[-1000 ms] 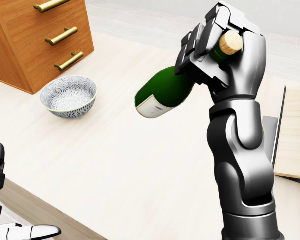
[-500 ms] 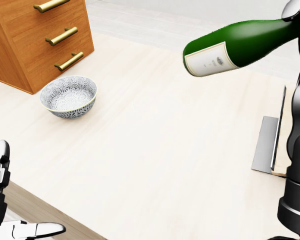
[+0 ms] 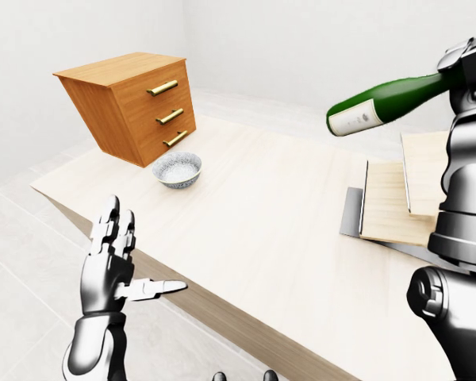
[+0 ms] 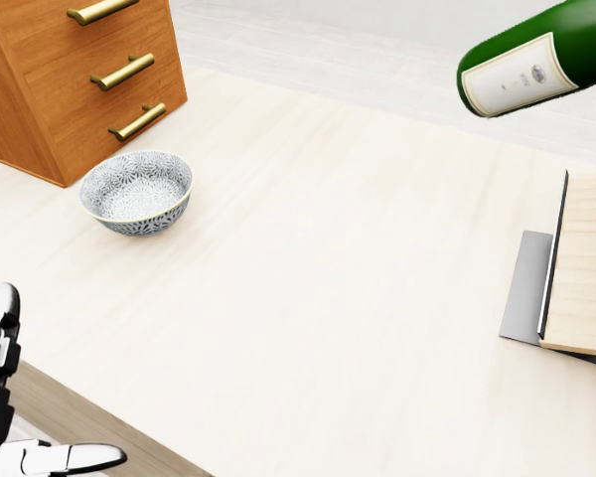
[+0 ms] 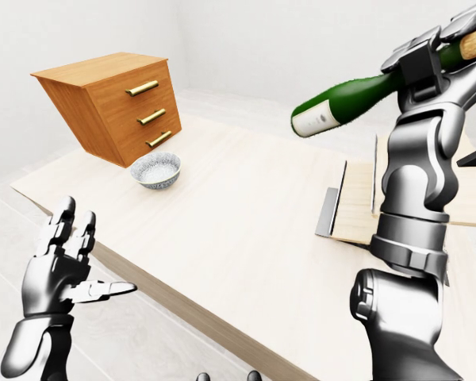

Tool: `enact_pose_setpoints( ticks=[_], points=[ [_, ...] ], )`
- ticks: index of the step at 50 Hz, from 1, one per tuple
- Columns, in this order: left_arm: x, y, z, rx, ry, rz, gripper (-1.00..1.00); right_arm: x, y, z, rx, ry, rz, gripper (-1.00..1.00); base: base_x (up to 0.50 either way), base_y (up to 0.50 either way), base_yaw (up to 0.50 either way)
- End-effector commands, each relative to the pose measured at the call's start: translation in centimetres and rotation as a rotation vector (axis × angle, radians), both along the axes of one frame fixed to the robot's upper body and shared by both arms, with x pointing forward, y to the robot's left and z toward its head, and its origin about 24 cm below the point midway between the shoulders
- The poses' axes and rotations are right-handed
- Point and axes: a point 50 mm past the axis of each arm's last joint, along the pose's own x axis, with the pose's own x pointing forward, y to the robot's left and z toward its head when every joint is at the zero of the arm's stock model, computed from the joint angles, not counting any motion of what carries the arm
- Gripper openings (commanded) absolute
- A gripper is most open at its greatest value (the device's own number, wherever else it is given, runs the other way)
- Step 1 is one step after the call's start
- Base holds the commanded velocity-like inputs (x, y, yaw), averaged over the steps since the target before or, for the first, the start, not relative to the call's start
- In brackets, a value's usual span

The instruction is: Put the wine bottle on the wine rack.

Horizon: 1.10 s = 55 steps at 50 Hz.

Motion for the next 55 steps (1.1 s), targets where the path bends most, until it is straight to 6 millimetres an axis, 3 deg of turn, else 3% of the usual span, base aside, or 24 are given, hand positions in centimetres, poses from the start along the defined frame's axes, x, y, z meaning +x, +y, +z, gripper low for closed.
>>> enact_pose_setpoints(
  ticks=[1, 12, 21, 42, 55],
  points=[
    [-0.2, 0.2, 0.1, -0.016, -0.010, 0.002, 1.00, -0.7, -4.8, 3.6, -0.050, -0.006, -0.113, -1.00, 0.00, 0.00, 0.00],
    [-0.4, 0.8, 1.5, -0.002, -0.071, 0.033, 1.00, -1.4, -7.9, 5.6, -0.148, 0.021, -0.164, -1.00, 0.00, 0.00, 0.00],
    [-0.3, 1.1, 1.6, 0.002, -0.078, 0.045, 1.00, -2.4, -10.6, 5.7, -0.146, 0.058, -0.201, -1.00, 0.00, 0.00, 0.00],
    [0.5, 0.9, 2.1, 0.009, -0.102, 0.050, 1.00, -5.0, -14.6, 4.0, -0.053, 0.070, -0.239, -1.00, 0.00, 0.00, 0.00],
    [0.6, 0.4, 2.8, 0.027, -0.128, 0.042, 1.00, -5.9, -16.0, 2.8, 0.000, 0.085, -0.255, -1.00, 0.00, 0.00, 0.00]
  ],
)
